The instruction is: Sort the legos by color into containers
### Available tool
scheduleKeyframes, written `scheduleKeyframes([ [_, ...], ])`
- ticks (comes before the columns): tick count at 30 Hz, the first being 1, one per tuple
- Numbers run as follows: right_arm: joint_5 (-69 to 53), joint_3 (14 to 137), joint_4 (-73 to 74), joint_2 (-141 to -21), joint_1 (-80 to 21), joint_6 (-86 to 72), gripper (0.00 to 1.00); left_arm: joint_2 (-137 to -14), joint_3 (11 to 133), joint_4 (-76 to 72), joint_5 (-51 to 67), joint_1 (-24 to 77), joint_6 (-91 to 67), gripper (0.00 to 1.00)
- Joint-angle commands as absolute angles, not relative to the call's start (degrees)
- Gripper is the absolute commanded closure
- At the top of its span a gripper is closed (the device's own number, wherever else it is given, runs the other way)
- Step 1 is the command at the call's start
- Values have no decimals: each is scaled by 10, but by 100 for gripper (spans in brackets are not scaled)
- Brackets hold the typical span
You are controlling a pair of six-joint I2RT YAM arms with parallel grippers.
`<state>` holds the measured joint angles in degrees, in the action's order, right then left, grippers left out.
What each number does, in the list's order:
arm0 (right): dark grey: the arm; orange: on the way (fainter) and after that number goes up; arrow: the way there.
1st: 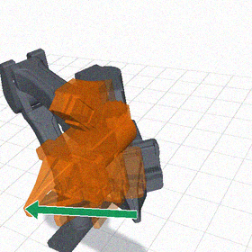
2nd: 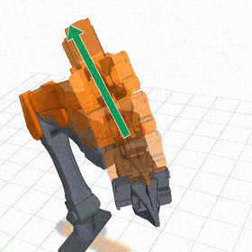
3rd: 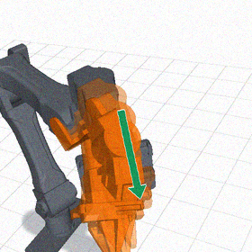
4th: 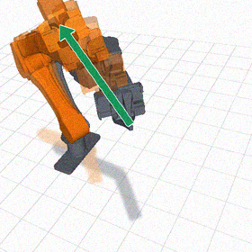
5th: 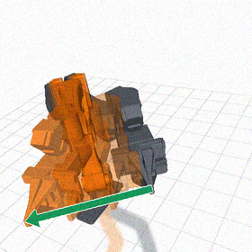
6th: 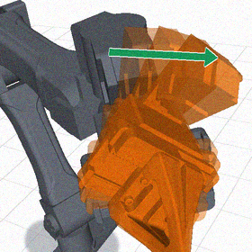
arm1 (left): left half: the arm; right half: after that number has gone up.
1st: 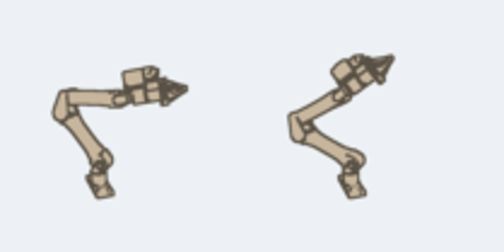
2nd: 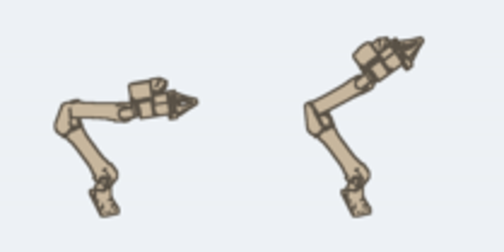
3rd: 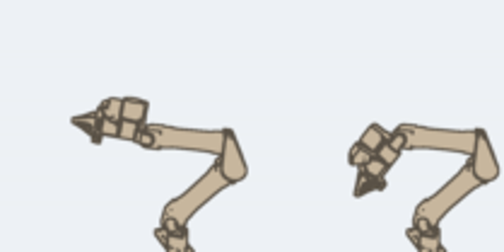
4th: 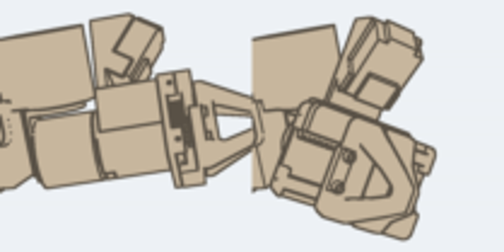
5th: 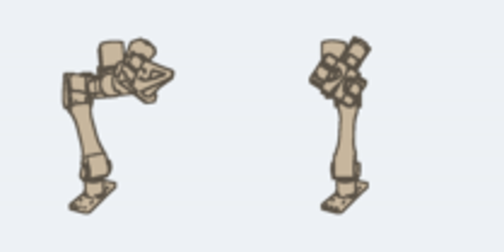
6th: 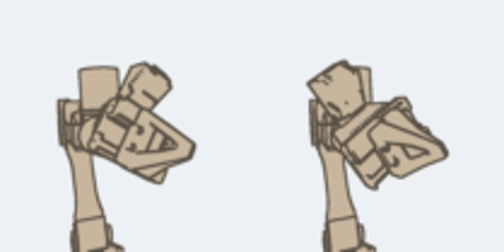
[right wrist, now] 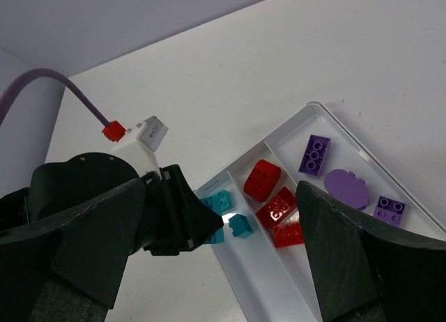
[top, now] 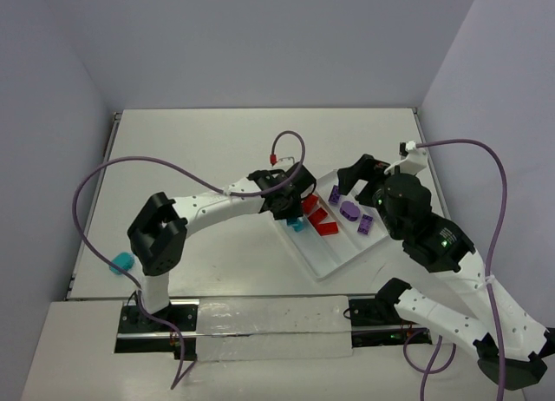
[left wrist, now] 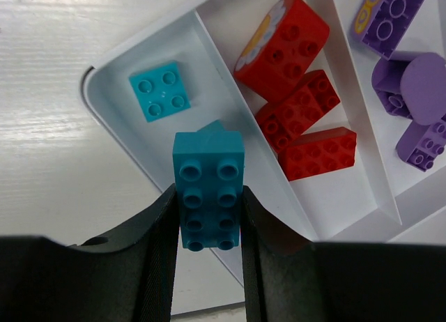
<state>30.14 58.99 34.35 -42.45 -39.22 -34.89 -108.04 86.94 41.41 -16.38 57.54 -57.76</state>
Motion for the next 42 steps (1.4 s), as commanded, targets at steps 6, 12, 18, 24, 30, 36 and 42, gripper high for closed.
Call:
scheduleKeyframes([
  [6, 327, 606, 364, -428, -390, -355, 4, -1119, 913, 394, -152, 593, -606, 100],
  [12, 328, 607, 369, -429, -390, -353, 4, -1127, 917, 392, -159, 609, -637, 98],
  [18, 334, 608, 372, -423, -390, -354, 4, -1126, 909, 387, -171, 626, -654, 97],
  [24, 335, 608, 372, -418, -390, -352, 4, -1127, 906, 389, -178, 636, -664, 95],
  [30, 333, 603, 371, -419, -390, -355, 4, -1122, 897, 387, -186, 639, -660, 64],
  [36, 332, 605, 370, -426, -390, -357, 3, -1102, 888, 383, -197, 642, -651, 25],
  [42, 326, 609, 367, -433, -390, -355, 3, -1055, 870, 418, -230, 643, -644, 11],
])
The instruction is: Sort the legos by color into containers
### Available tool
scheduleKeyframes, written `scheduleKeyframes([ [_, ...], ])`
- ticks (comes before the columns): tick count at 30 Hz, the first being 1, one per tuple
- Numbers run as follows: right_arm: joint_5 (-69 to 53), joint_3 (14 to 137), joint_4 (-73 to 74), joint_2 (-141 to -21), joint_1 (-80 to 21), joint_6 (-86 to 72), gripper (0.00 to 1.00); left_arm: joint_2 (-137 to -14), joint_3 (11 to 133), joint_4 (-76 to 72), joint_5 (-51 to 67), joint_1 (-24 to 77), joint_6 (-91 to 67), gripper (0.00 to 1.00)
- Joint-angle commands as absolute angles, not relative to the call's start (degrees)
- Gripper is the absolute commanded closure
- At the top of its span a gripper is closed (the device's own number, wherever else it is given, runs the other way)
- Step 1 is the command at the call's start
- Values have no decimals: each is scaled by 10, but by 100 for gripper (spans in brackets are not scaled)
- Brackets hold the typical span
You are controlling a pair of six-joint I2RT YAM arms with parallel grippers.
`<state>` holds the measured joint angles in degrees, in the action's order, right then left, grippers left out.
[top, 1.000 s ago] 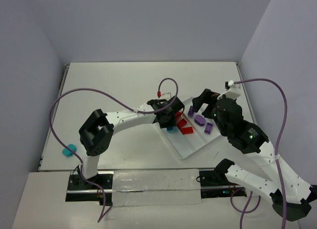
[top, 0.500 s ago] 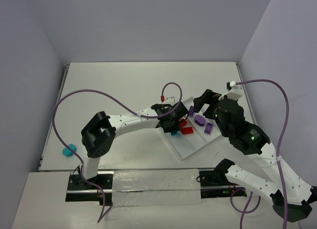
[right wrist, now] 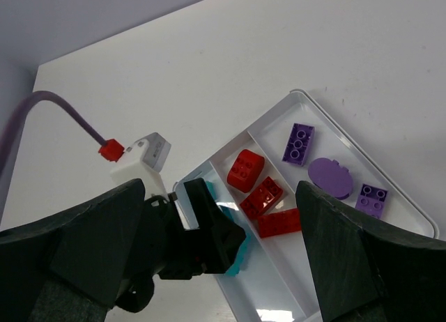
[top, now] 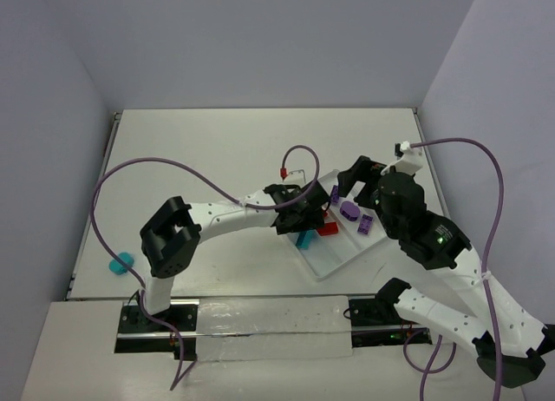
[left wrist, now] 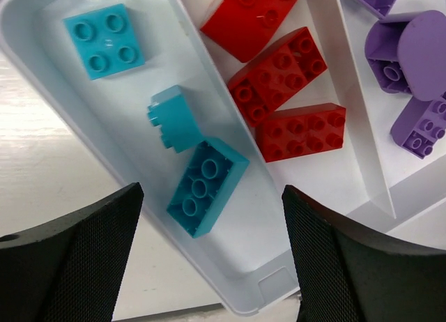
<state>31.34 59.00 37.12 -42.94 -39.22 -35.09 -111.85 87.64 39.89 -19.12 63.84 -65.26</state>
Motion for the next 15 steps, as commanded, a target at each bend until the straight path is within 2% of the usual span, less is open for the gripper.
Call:
scheduleKeyframes([
  [1, 323, 607, 365, -435, -390, -356, 3, -1043, 866, 436, -245, 643, -646, 11],
  [7, 311, 592, 347, -430, -390, -362, 3, -920, 756, 554, -302, 597, -731, 12],
  [10, 305, 589, 339, -431, -390, -358, 3, -830, 658, 556, -304, 532, -771, 12],
  [12, 295, 593, 336, -439, -391, -350, 3, -744, 570, 531, -289, 447, -770, 10],
  [15, 283, 598, 334, -448, -392, -347, 3, -676, 521, 495, -274, 362, -752, 6],
])
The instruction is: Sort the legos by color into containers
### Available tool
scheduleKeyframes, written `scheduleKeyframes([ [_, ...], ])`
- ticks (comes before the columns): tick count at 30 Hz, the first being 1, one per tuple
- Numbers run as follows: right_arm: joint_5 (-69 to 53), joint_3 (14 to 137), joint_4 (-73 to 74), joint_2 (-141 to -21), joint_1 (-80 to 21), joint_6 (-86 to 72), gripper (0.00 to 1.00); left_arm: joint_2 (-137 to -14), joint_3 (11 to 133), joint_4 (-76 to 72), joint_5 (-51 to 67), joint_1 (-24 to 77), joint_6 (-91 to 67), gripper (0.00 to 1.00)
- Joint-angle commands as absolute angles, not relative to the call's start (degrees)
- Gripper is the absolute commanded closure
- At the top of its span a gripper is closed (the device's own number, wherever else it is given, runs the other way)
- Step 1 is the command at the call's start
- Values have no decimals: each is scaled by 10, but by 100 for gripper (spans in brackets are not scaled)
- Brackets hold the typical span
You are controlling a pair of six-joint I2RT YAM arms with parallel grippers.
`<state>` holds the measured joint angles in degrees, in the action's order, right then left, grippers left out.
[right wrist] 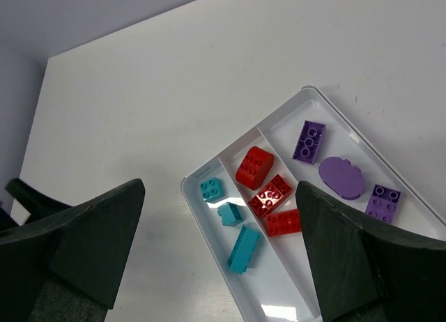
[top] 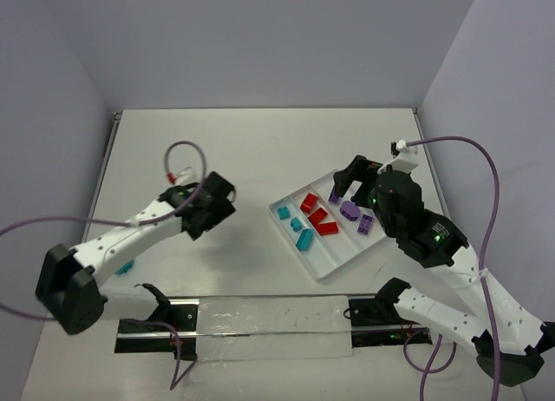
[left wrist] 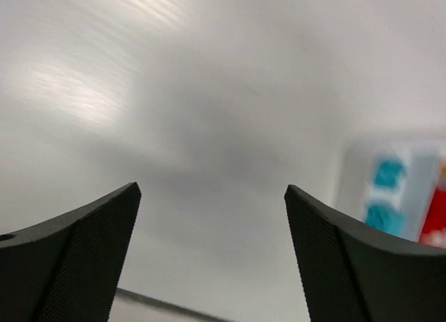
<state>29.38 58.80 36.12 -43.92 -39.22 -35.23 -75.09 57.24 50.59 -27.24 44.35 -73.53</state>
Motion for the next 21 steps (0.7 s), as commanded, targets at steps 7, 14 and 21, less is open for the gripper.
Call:
scheduleKeyframes([
  [7, 272, 602, 321, -457, -392, -347, 3, -635, 482, 508, -279, 151, -737, 1],
  [14, 276, 617, 336, -457, -392, -337, 3, -662, 490, 533, -300, 13, -799, 5],
  [21, 274, 636, 348, -467, -392, -331, 3, -637, 437, 492, -326, -84, -820, 1],
])
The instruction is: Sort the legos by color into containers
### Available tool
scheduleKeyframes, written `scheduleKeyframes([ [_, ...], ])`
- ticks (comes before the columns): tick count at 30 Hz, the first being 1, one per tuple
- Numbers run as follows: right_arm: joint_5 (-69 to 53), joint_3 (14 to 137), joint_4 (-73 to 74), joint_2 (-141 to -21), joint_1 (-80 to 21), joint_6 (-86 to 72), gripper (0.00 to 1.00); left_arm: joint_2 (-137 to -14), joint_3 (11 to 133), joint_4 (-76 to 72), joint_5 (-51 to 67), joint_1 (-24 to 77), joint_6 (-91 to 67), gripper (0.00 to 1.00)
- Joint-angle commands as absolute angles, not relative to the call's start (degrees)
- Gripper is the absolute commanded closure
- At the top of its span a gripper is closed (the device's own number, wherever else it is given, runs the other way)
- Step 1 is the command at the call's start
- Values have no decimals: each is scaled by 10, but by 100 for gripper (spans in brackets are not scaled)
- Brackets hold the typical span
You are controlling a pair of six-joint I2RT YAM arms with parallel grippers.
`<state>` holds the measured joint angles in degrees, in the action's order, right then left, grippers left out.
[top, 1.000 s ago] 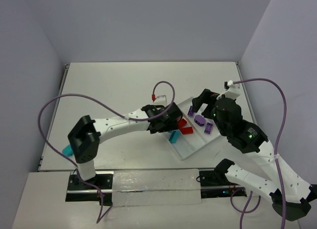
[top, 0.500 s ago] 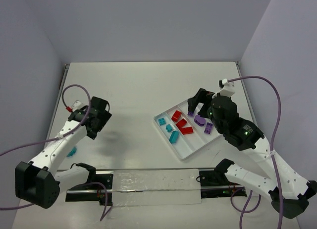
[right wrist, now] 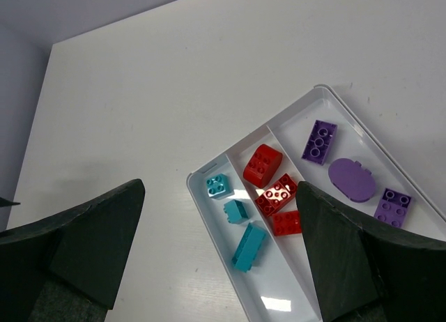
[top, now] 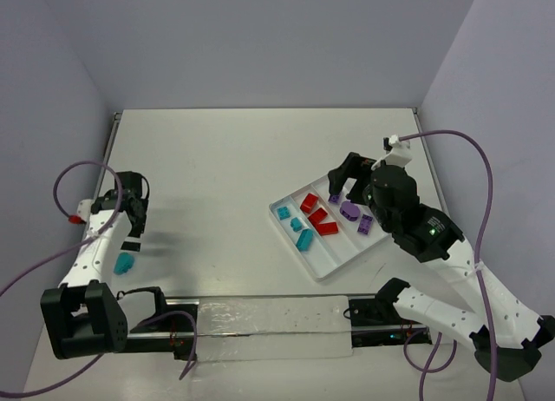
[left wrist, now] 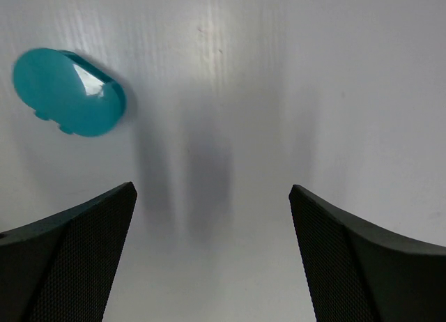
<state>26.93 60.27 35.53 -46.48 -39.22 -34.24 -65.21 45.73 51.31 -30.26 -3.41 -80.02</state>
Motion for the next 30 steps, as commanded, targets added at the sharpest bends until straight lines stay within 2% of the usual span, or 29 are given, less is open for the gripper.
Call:
scheduleKeyframes([
  [1, 274, 637, 348, -468, -392, -330, 3, -635, 430, 487, -326, -98, -815, 1],
  [7, 258, 649, 346, -482, -392, -323, 3, -611, 384, 430, -313, -171, -790, 1],
  [13, 257, 662, 347, -499, -392, -321, 3, -601, 380, 448, -350, -193, -802, 1],
  [16, 255, 663, 346, -503, -393, -323, 3, -591, 360, 432, -332, -214, -789, 1],
  [30, 248, 672, 344, -521, -398, -327, 3, -603, 344, 445, -309, -224, -795, 1],
])
